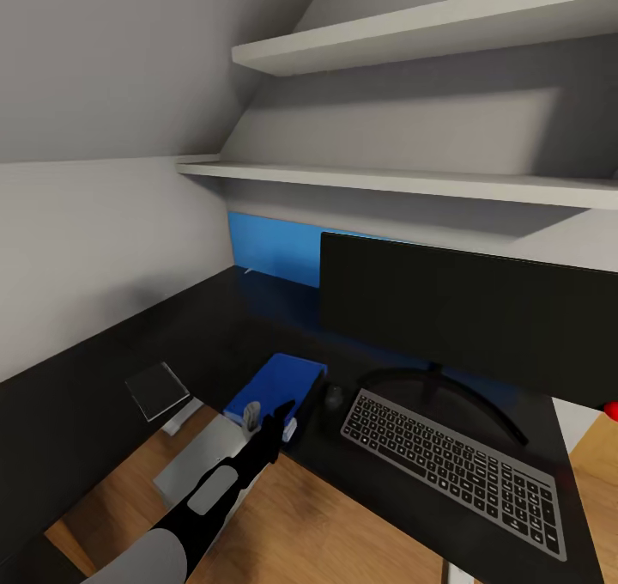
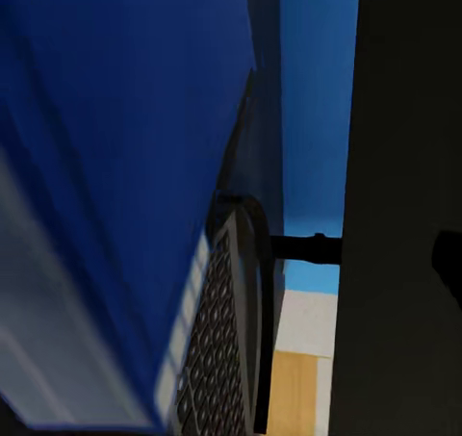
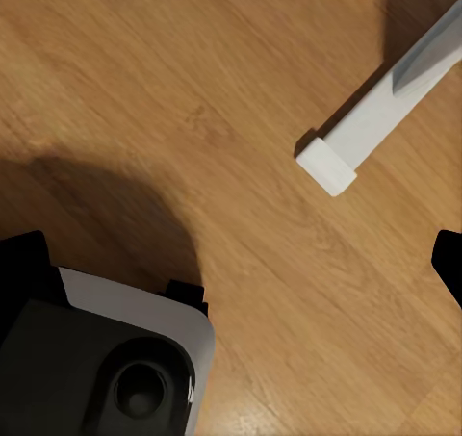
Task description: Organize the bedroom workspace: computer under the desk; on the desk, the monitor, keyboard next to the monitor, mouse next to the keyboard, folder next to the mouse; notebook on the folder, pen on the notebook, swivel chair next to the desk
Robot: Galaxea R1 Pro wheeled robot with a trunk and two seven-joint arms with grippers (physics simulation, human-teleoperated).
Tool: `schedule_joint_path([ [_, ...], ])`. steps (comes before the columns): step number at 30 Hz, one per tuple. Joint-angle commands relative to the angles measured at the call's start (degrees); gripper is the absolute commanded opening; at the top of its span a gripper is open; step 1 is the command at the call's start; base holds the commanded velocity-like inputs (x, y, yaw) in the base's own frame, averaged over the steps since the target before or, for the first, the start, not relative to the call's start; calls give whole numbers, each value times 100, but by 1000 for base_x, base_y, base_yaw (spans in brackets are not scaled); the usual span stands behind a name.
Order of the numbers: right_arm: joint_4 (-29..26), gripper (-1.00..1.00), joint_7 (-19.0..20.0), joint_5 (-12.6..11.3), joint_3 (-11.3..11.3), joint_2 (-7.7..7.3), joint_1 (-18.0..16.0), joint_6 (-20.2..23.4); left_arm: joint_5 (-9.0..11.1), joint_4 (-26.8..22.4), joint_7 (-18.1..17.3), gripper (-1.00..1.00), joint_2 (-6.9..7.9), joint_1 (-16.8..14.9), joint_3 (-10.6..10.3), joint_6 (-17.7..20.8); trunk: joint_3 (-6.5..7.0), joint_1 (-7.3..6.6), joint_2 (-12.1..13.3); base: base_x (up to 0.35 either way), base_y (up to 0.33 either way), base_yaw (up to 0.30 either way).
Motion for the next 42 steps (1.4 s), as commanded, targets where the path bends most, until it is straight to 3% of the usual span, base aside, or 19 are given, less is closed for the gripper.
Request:
schedule_joint_path([
  [1, -12, 100, -39, -57, 23, -7, -3, -8, 62, 6, -16, 100, 2, -5, -17, 24, -5, 0, -4, 0, 0, 0],
  [42, -12, 100, -39, -60, 23, -7, -2, -6, 57, 6, -25, 100, 19, 3, -8, -23, -5, 0, -4, -59, 13, 0],
])
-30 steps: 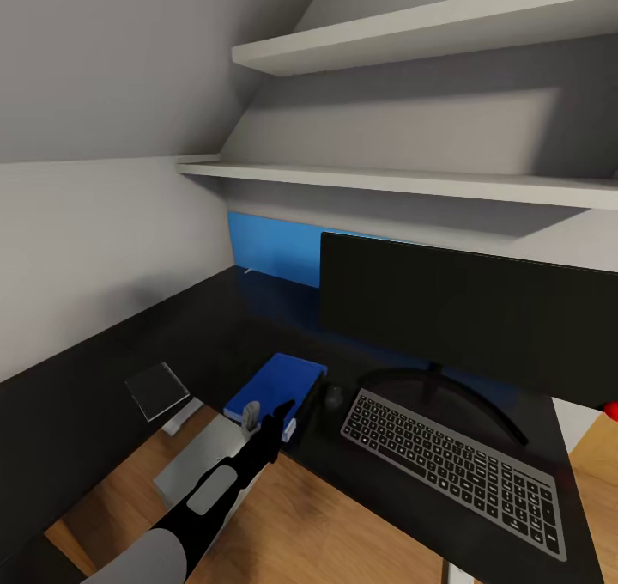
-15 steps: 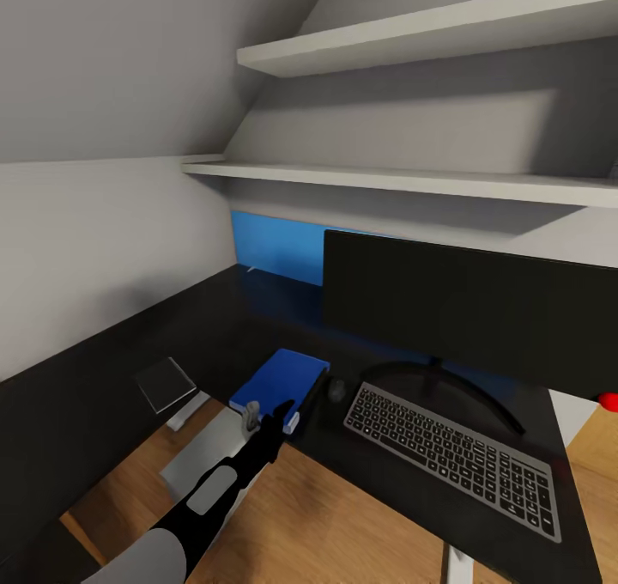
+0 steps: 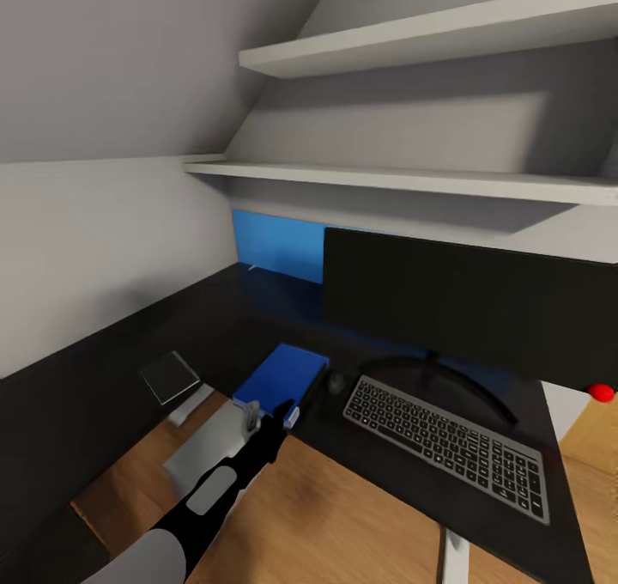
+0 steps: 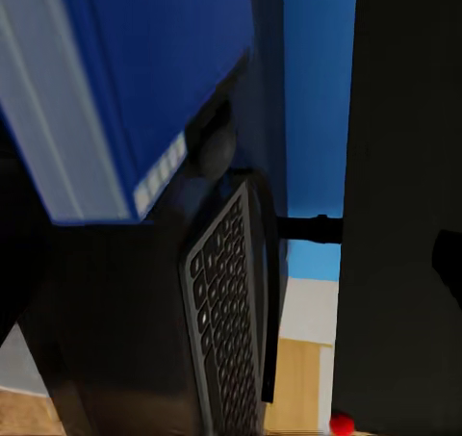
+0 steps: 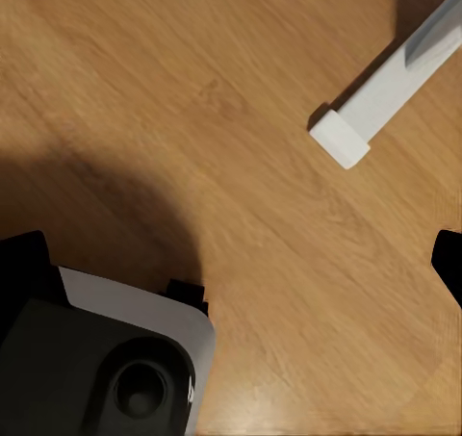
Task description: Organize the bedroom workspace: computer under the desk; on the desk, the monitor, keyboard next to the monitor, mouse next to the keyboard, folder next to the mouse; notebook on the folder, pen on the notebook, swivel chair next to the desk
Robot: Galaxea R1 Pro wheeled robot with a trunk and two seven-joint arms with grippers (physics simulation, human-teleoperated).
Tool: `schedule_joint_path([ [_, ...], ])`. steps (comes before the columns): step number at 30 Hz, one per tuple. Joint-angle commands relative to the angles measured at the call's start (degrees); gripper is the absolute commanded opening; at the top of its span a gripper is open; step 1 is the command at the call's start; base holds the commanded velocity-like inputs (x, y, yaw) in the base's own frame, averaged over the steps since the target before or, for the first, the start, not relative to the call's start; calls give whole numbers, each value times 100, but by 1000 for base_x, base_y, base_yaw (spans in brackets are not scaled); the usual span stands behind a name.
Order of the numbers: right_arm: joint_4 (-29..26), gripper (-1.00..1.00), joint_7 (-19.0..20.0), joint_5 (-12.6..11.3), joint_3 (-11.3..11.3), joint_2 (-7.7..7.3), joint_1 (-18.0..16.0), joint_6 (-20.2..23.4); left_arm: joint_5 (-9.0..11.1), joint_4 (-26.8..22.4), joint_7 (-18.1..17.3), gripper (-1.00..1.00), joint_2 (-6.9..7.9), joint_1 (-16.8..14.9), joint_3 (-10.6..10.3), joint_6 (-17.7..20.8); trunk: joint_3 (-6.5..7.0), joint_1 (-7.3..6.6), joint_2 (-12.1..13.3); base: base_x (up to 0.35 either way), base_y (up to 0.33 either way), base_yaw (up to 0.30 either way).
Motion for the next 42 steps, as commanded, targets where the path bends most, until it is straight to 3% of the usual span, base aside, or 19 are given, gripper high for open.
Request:
schedule_joint_path([
  [1, -12, 100, -39, -56, 23, -7, -3, -7, 59, 6, -16, 100, 2, -5, -18, 24, -5, -2, -4, -234, 0, 0],
  [21, -12, 100, -25, -46, 34, -7, -4, 6, 28, 6, -7, 100, 28, 87, -14, -66, -5, -2, -4, -31, 0, 0],
  [34, -12, 100, -32, -45, 38, -7, -4, 5, 59, -98, -60, 100, 353, 581, -11, -85, -5, -2, -4, 0, 0, 0],
  [42, -12, 100, -38, -48, 15, -7, -6, 14, 63, -644, -68, 100, 634, 988, -22, -8, -5, -2, -4, 0, 0, 0],
])
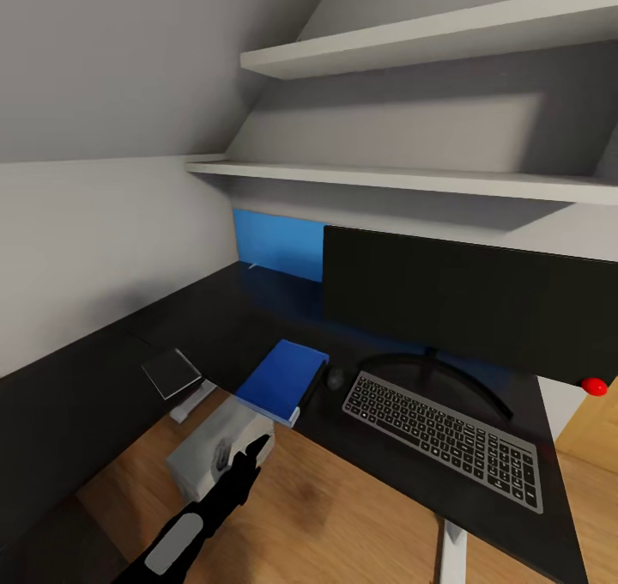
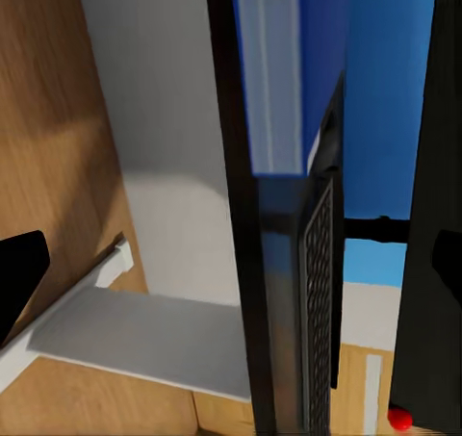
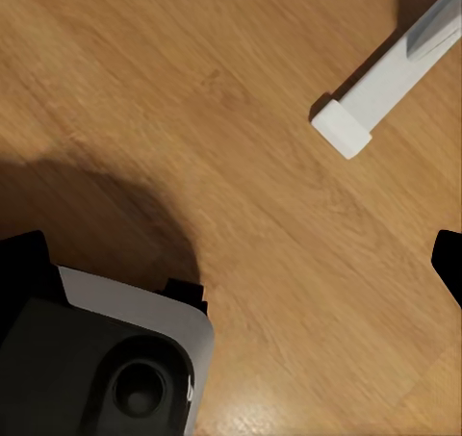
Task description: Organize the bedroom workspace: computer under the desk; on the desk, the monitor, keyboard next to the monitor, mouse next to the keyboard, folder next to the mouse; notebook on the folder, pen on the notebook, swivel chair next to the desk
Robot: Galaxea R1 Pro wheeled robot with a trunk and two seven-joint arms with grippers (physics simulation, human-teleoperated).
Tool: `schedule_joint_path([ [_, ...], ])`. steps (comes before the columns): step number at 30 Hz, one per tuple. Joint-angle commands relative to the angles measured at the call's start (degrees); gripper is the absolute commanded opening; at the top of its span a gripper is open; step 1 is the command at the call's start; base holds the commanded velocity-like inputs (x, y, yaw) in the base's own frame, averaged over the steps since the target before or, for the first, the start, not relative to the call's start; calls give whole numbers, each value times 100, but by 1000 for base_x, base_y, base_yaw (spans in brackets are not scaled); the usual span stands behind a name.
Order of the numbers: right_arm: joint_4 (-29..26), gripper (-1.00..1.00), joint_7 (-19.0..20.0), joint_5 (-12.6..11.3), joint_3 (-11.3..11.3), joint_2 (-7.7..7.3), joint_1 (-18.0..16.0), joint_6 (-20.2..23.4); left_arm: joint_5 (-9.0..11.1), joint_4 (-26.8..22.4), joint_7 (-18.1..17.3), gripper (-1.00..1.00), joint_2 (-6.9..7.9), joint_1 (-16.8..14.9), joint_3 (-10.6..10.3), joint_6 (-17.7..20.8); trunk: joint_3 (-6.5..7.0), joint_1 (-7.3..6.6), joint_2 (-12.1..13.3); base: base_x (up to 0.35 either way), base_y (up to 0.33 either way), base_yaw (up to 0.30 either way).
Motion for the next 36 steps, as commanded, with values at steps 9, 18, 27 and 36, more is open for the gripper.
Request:
schedule_joint_path([
  [9, -12, 100, -32, -59, -17, -7, -16, 2, 6, -379, -13, 100, 86, 270, -28, 39, -5, 1, -4, 0, 0, 0],
  [18, -41, 100, -40, -62, -6, -7, -18, -11, -24, -459, 14, 100, 213, 367, -41, 87, 139, -175, 317, 0, 0, 0],
  [27, -240, 100, -42, -73, -4, 3, -41, 60, -28, -537, 870, 100, 401, 585, -97, 595, 300, -373, 678, 0, 0, 0],
  [36, -437, 100, -83, -62, 14, 129, -118, 105, -45, -1950, 1575, 100, 939, 1640, -59, 813, 372, -461, 839, 0, 0, 20],
])
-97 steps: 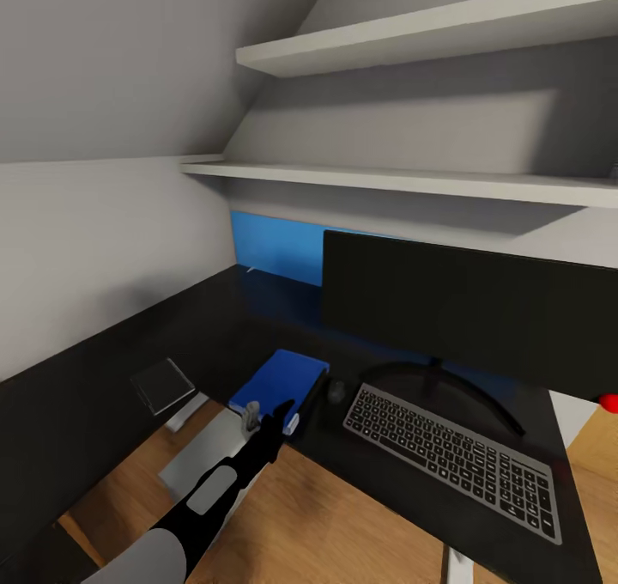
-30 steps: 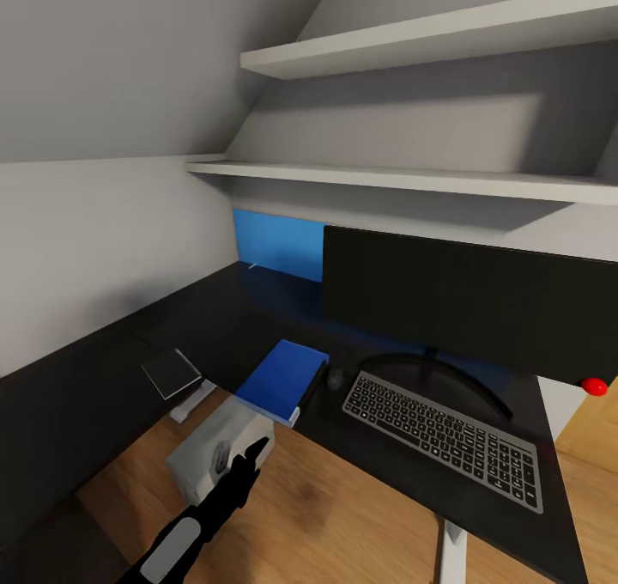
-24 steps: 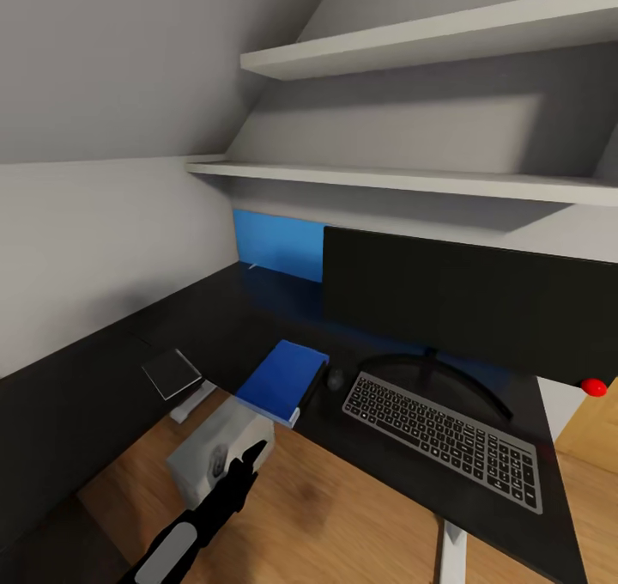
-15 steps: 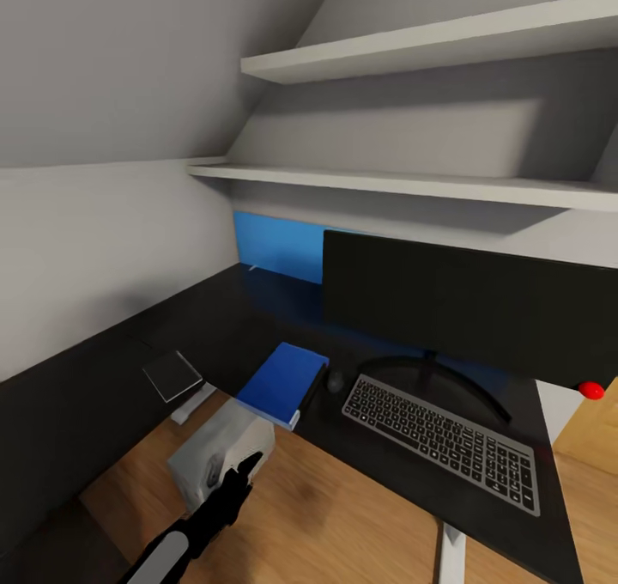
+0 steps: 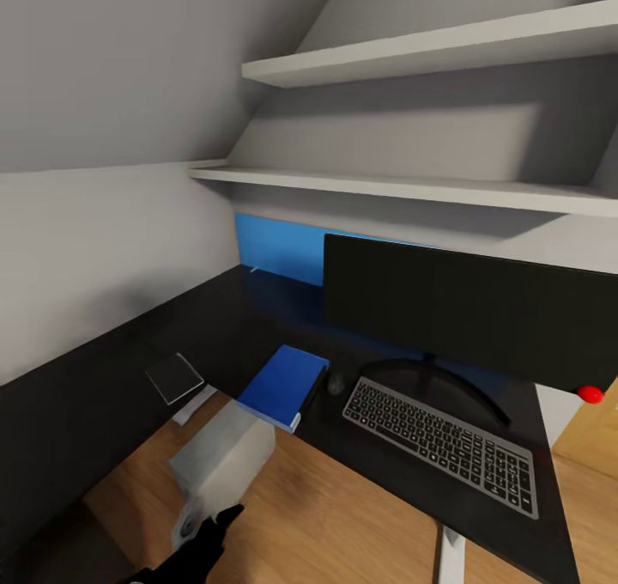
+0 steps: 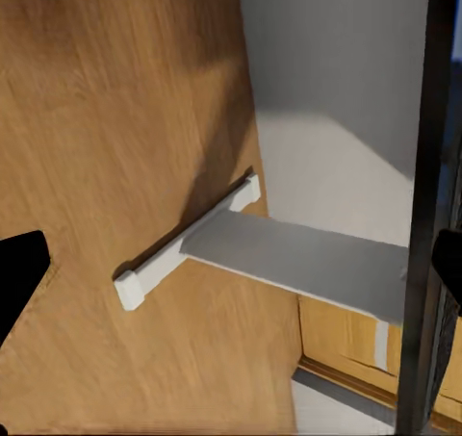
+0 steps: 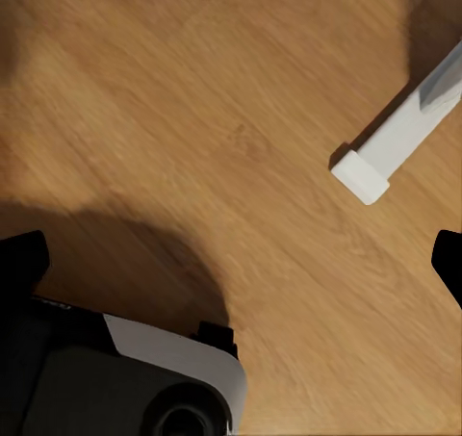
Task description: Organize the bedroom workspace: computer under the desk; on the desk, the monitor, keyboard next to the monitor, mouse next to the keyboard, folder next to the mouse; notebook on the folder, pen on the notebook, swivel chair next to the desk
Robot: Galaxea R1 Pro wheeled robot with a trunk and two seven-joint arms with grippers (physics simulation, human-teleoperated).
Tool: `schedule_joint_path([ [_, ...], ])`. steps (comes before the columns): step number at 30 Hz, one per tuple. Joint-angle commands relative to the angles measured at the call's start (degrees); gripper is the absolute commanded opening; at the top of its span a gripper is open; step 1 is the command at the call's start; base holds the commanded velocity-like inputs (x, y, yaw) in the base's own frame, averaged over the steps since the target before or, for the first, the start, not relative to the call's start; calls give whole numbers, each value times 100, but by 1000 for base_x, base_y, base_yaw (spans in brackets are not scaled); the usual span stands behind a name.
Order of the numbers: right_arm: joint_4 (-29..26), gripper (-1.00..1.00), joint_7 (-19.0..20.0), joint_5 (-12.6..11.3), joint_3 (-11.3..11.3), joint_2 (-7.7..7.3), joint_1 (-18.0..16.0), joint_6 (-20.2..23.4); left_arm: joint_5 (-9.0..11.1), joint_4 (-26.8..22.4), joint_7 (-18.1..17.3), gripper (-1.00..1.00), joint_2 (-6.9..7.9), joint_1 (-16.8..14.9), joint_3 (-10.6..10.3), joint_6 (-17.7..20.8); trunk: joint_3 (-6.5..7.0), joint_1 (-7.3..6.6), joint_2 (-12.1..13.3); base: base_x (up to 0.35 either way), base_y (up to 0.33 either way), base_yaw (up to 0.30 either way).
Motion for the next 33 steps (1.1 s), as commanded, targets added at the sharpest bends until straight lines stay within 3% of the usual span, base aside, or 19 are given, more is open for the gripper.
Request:
schedule_joint_path([
  [1, -20, 100, -40, -47, 20, 10, -23, 8, 42, -221, 158, 100, 73, 135, -13, 15, -5, 1, -4, 0, 0, 100],
  [7, -76, 100, -36, -43, 32, 69, -84, 16, 40, -914, 1171, 100, 268, 585, -26, -4, -5, 1, -4, 0, 0, 190],
  [12, -106, 100, -25, -45, 35, 91, -101, 18, 35, -1114, 1616, 100, 313, 692, -45, -31, -5, 1, -4, 0, 0, 253],
  [19, -121, 100, -39, -49, 36, 102, -112, 30, 33, -1182, 1791, 100, 330, 732, -54, -42, -5, 1, -4, 0, 0, 272],
  [33, -116, 100, -58, -45, 36, 98, -115, 28, 26, -1173, 1823, 100, 337, 742, -64, -46, -7, 1, -4, 0, 0, 278],
])
